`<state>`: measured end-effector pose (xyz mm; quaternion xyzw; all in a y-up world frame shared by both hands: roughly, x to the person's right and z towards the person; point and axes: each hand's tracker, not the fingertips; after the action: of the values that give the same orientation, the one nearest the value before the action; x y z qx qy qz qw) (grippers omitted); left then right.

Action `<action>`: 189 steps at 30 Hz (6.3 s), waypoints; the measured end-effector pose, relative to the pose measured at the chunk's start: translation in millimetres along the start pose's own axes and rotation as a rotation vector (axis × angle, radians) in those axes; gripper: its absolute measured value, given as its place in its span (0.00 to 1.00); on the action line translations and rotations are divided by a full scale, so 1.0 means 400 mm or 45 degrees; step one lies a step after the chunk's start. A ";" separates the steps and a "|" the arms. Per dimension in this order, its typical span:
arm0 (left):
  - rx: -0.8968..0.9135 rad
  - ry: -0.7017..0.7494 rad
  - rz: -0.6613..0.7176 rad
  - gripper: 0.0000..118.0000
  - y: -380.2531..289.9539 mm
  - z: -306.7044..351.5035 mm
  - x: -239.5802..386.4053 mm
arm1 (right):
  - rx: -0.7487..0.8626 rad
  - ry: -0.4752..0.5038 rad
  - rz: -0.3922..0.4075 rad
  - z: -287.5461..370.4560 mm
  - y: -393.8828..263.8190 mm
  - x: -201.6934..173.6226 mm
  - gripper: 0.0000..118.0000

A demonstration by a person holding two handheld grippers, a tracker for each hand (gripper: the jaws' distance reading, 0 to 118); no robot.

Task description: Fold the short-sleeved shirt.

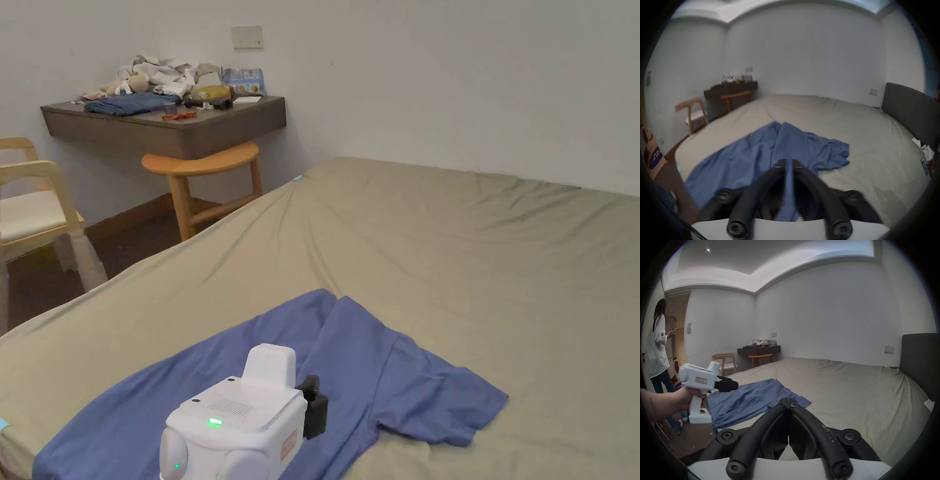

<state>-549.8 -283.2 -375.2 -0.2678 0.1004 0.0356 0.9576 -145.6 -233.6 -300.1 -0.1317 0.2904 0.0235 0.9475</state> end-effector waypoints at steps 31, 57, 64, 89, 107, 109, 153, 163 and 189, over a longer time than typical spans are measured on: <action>0.047 0.049 -0.095 0.03 0.126 -0.195 0.032 | -0.110 -0.088 -0.070 -0.045 -0.031 0.157 0.01; -0.133 -0.865 -0.745 0.03 -0.180 0.102 1.232 | 0.061 -0.740 -0.251 0.668 -0.105 0.395 0.01; -0.274 -0.786 -0.617 0.39 -0.230 0.061 1.200 | 0.035 -0.722 -0.299 0.652 -0.147 0.404 0.01; 0.165 -0.257 0.017 0.00 -0.217 0.459 0.351 | -0.077 -0.507 -0.173 0.413 -0.169 0.317 0.01; -0.358 -0.195 -0.010 0.93 -0.004 -0.385 0.273 | -0.213 -0.502 -0.124 0.273 -0.172 0.358 0.01; -0.416 -0.170 0.001 0.94 -0.030 -0.421 0.281 | -0.232 -0.500 -0.125 0.258 -0.179 0.357 0.01; 0.130 -0.399 -0.042 0.03 0.063 0.040 0.375 | -0.489 -0.547 -0.710 0.069 -0.176 0.837 0.04; 0.351 -0.338 -0.082 0.03 0.280 0.158 0.326 | -0.102 -0.660 -0.398 0.271 0.160 0.765 0.04; 0.672 -0.083 0.080 0.03 0.734 -0.013 0.457 | 0.444 -0.963 -0.100 0.093 0.607 0.975 0.04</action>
<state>-408.0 -32.6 -566.7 -0.0043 0.0836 0.0465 0.9954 169.1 -2.1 -545.0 0.0376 -0.0835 -0.0155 0.9957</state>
